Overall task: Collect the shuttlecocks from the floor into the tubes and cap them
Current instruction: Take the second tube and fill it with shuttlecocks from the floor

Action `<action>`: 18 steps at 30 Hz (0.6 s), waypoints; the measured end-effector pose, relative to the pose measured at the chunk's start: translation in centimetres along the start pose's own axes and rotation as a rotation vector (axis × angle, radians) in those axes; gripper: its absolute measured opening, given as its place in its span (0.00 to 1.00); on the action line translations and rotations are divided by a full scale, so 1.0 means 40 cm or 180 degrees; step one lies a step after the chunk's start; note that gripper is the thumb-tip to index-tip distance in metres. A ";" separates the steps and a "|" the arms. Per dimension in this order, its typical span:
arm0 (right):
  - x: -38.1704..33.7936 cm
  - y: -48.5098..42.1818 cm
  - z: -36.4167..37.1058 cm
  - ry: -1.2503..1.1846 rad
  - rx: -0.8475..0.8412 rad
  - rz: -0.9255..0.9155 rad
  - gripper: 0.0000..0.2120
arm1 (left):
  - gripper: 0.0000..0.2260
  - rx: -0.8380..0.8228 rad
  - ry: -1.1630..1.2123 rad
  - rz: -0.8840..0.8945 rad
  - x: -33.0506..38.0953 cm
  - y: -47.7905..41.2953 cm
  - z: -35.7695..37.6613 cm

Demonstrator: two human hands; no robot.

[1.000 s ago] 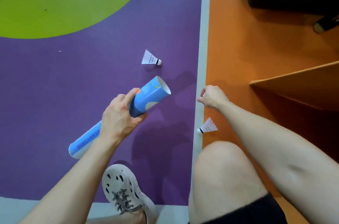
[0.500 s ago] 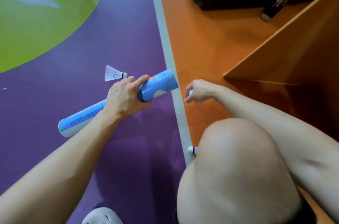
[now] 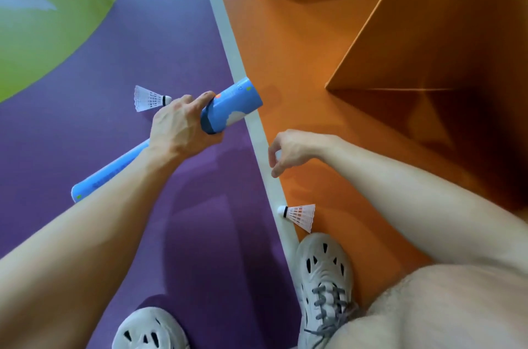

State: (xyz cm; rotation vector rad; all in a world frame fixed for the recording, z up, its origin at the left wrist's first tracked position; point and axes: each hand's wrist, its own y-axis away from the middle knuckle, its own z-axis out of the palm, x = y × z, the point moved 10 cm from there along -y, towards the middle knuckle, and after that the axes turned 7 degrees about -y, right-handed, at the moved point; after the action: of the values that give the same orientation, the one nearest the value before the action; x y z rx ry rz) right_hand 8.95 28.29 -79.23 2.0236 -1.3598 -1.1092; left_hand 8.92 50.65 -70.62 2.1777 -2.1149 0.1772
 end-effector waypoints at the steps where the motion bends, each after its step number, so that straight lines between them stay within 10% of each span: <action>1: -0.016 -0.009 0.004 0.0070 0.0022 -0.0079 0.11 | 0.33 -0.0011 0.0006 -0.0058 -0.014 0.012 -0.006; 12: -0.426 -0.203 -0.103 0.0280 0.1211 -0.1069 0.10 | 0.36 0.0166 -0.0032 -0.1601 -0.443 0.299 -0.116; 18: -0.701 -0.348 -0.116 0.1436 0.1555 -0.1767 0.34 | 0.35 0.0219 -0.0002 -0.2225 -0.578 0.481 -0.116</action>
State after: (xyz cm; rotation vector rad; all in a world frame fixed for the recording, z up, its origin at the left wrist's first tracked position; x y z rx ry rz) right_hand 15.05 59.21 -76.58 2.8996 -0.9105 -0.4608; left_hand -11.04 73.63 -69.77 2.7869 -1.2399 0.1854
